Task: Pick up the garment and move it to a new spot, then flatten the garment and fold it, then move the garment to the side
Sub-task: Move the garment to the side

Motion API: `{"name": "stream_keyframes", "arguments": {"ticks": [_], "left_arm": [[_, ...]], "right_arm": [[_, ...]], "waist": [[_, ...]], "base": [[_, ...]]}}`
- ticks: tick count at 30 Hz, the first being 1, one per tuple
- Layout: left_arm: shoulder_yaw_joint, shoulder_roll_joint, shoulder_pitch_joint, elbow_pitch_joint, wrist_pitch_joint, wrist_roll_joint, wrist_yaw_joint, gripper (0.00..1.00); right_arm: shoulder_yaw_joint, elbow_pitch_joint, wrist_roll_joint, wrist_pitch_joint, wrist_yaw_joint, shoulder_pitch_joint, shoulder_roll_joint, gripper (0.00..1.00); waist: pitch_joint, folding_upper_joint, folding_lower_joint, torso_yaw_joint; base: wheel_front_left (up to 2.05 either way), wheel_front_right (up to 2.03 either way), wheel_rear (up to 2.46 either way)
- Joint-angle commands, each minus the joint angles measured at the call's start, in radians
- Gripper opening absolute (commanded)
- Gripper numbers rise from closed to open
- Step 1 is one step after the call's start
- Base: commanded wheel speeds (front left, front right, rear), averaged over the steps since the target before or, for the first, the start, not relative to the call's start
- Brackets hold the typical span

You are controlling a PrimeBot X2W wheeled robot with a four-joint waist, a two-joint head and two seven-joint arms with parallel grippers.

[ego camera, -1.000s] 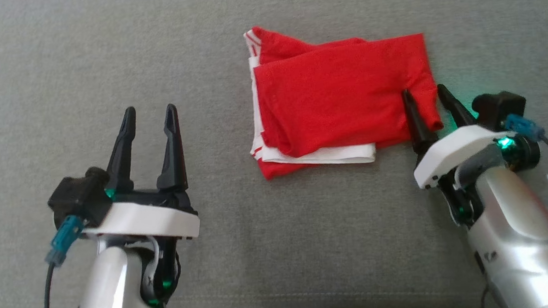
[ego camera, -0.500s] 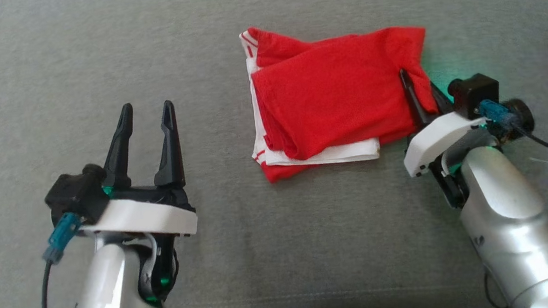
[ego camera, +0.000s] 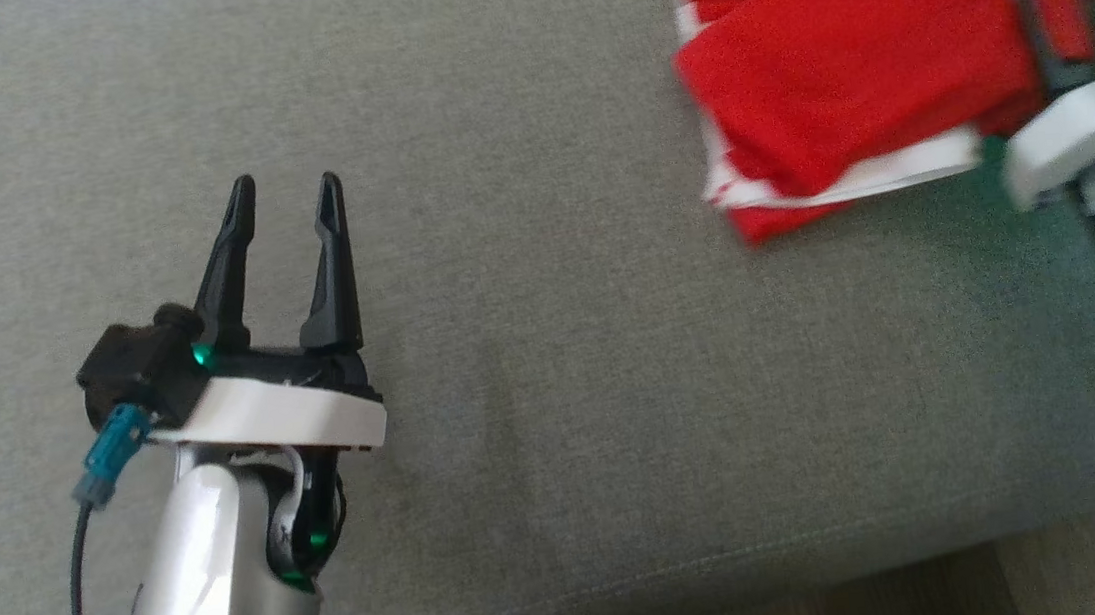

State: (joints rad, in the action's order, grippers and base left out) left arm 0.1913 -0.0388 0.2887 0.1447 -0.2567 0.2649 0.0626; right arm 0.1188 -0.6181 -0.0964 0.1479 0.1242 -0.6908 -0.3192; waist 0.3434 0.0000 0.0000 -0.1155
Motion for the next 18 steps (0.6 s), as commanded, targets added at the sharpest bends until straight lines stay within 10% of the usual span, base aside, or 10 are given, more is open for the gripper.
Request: {"name": "stream_keyframes", "arguments": {"ticks": [1, 8, 18], "left_arm": [[-0.029, -0.011, 0.034, -0.033, -0.005, -0.010, 0.008, 1.00], [-0.038, -0.011, 0.052, -0.029, -0.005, -0.029, 0.023, 1.00], [-0.041, -0.011, 0.076, -0.023, -0.005, -0.047, 0.040, 1.00]], "right_arm": [[-0.007, 0.038, 0.011, -0.006, 0.007, -0.031, -0.037, 0.00], [-0.134, 0.071, -0.005, -0.059, 0.007, -0.018, -0.140, 0.00], [-0.265, 0.065, -0.026, -0.115, 0.007, -0.018, -0.117, 0.00]], "waist": [[0.023, 0.0000, 0.0000, -0.019], [0.061, 0.0000, 0.0000, -0.040], [0.104, 0.0000, 0.0000, -0.046]], "base": [[0.00, 0.00, 0.00], [0.00, 0.00, 0.00], [0.00, 0.00, 0.00]]}}
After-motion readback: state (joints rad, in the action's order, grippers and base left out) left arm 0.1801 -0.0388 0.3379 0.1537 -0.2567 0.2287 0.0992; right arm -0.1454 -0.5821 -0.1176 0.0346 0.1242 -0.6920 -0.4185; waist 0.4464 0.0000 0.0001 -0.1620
